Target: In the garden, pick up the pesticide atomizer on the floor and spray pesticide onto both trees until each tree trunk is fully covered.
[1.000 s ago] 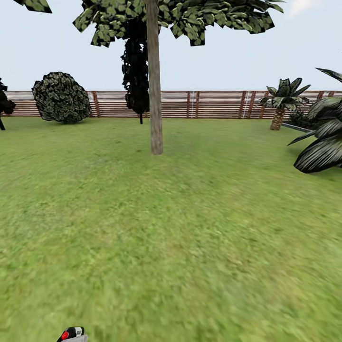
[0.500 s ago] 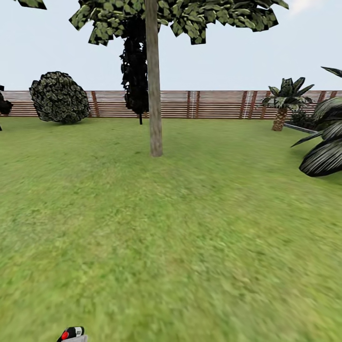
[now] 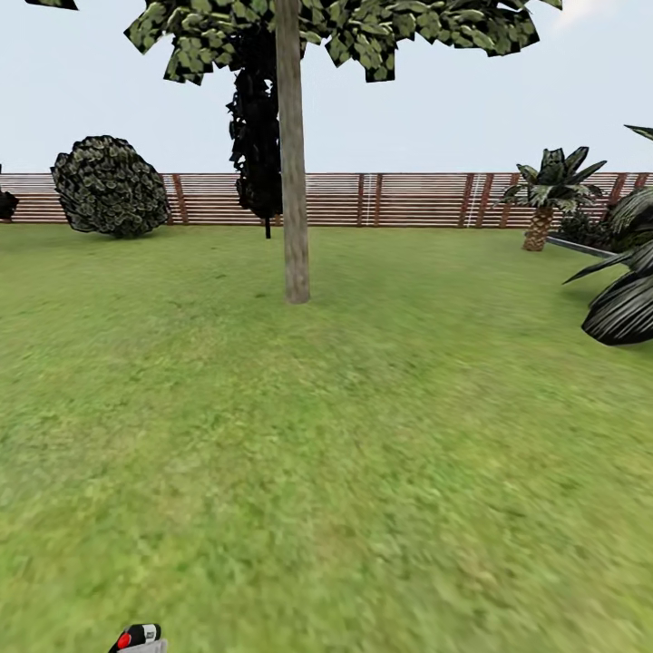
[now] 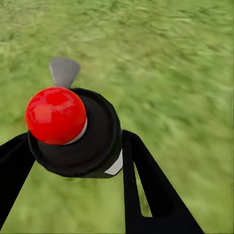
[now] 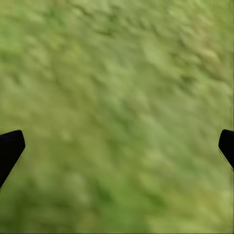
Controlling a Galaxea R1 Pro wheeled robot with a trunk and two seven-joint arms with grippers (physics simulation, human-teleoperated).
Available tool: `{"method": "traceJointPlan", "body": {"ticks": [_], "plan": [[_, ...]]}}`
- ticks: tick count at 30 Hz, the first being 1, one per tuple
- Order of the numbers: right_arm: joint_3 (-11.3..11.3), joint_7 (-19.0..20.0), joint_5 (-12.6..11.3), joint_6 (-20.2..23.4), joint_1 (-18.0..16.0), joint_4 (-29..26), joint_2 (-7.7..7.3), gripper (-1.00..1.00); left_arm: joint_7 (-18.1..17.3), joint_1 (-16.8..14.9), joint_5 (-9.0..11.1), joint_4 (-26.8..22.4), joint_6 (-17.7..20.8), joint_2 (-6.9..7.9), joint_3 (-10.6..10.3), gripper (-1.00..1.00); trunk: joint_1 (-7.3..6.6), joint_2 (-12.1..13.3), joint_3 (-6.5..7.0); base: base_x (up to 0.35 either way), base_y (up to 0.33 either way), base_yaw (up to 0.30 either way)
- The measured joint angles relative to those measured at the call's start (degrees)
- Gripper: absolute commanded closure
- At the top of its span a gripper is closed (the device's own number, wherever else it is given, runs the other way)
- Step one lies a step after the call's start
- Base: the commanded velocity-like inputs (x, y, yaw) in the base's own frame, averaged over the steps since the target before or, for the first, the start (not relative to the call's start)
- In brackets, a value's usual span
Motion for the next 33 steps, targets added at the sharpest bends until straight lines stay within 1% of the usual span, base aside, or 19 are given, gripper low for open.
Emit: {"method": "traceJointPlan", "body": {"ticks": [33], "plan": [[0.0, 0.0, 0.0, 0.0, 0.0, 0.0, 0.00, -1.00, 0.0, 0.0, 0.1, 0.0, 0.0, 0.00, 0.0, 1.00, 0.00, 0.0, 0.00, 0.341, 0.000, 0.000]]}}
